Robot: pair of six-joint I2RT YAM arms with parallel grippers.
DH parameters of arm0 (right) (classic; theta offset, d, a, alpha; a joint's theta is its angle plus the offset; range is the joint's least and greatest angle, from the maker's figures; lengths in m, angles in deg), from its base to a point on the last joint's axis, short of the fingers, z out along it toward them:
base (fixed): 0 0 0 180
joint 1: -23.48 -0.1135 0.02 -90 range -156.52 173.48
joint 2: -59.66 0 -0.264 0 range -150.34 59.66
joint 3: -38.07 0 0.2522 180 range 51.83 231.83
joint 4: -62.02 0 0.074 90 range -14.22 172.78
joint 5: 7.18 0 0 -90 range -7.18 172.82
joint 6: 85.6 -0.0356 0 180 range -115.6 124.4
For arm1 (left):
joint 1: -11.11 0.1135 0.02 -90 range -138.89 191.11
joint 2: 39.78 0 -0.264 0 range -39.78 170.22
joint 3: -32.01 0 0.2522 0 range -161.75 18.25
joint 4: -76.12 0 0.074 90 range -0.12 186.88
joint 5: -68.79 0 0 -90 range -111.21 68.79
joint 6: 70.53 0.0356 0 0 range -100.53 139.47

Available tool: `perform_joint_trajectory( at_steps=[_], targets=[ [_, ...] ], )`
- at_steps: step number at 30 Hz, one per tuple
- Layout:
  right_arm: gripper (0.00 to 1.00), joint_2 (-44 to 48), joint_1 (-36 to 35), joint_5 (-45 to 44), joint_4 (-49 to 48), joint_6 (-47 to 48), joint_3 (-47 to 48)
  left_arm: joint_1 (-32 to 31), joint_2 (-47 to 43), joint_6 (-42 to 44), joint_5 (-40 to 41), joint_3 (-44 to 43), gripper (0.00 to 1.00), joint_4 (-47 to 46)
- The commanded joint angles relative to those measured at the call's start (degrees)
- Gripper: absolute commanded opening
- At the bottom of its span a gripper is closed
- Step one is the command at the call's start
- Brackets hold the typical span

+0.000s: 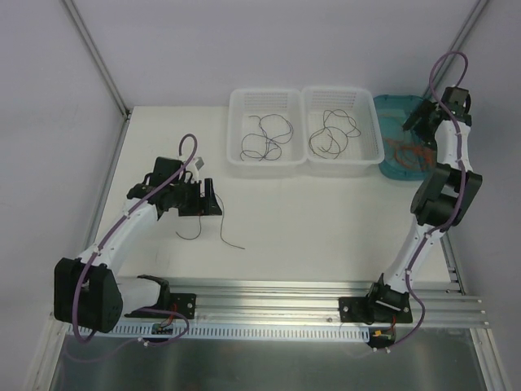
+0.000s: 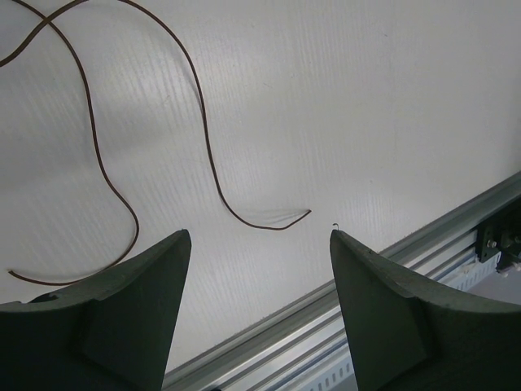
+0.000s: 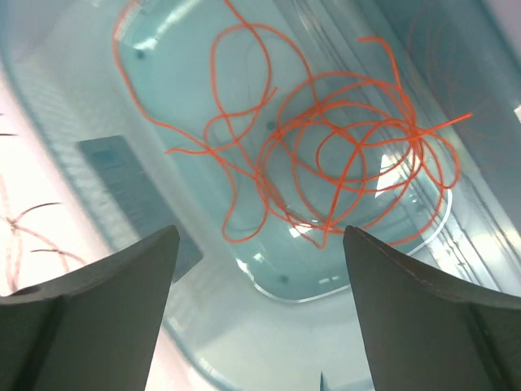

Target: Untangle the cables

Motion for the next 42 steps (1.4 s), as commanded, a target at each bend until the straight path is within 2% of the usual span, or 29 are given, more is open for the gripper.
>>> perform_joint_trajectory(
  at_steps=[1,8,15,18,19,21,26,30,31,34,37,42],
  targets=[
    [0.87,8.72,-0.04,-0.3,1.64,-1.1,0.88,0.5,-2.57,1.12,-1.7,0.28,0.7,0.0],
    [0.88,16.1,-0.74,-0.66,6.04,-2.16,-2.71,0.5,-4.59,0.86,-1.17,0.46,0.7,0.0],
    [0.9,29.62,-6.62,2.94,3.4,-0.58,-16.16,0.5,-6.7,-0.02,1.38,0.72,0.71,0.09],
    [0.9,33.06,-12.5,2.95,3.41,1.53,-20.73,0.5,-7.58,-0.28,2.43,0.72,0.72,0.09],
    [0.91,35.16,-16.61,2.25,3.75,2.32,-22.56,0.5,-8.02,-0.46,3.3,0.72,0.72,0.09],
    [0.91,37.19,-21.02,-0.04,3.76,2.33,-24.94,0.93,-9.5,-0.89,6.73,0.81,0.72,0.18],
    [0.91,41.68,-37.37,-0.92,-0.72,2.15,-33.2,5.75,-11.71,-3.18,11.39,0.9,0.73,0.09],
    [0.9,40.38,-48.88,0.31,-4.06,1.62,-36.46,9.1,-10.13,-3.62,9.12,0.73,0.73,0.09],
    [0.89,39.5,-53.6,0.92,-4.76,1.54,-36.73,9.37,-9.87,-3.97,8.94,0.72,0.73,0.09],
    [0.88,34.41,-62.4,1.72,-7.05,1.71,-35.77,10.51,-9.95,-4.41,10.16,0.81,0.73,0.09],
    [0.86,27.82,-69.35,0.4,-6.62,1.97,-32.43,11.92,-11.09,-5.29,13.93,0.9,0.72,0.09],
    [0.79,19.73,-75.79,1.01,-7.67,1.1,-29.0,13.15,-11.89,-5.38,15.36,0.99,0.71,0.09]
  ],
)
